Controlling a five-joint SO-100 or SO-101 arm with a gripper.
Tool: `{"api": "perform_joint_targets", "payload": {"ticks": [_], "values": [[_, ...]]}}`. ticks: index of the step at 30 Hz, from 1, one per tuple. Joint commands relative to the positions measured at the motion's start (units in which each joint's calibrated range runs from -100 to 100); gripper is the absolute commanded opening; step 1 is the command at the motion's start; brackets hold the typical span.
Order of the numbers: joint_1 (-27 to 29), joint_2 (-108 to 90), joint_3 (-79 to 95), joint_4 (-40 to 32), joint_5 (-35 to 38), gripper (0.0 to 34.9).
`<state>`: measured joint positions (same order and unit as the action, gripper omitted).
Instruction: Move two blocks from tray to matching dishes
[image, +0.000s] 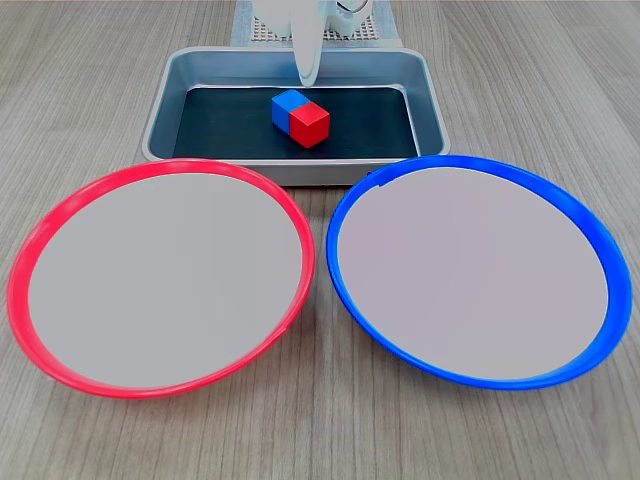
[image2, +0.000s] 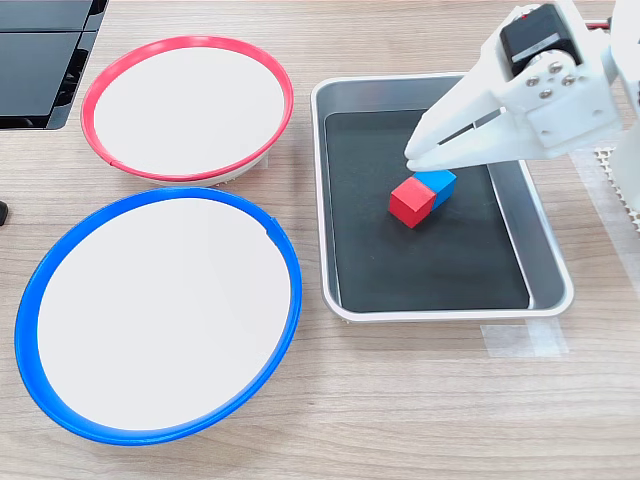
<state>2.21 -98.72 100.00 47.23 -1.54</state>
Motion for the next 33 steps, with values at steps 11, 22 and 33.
{"api": "perform_joint_targets", "payload": {"ticks": [11,22,33], "values": [[-1.2,-0.3,0.0,0.5,0.7,0.3],[-2.4,45.1,-42.7,22.7,-10.1,13.1],[5.4,70.8,-51.4,27.3,-12.8,20.5]]}}
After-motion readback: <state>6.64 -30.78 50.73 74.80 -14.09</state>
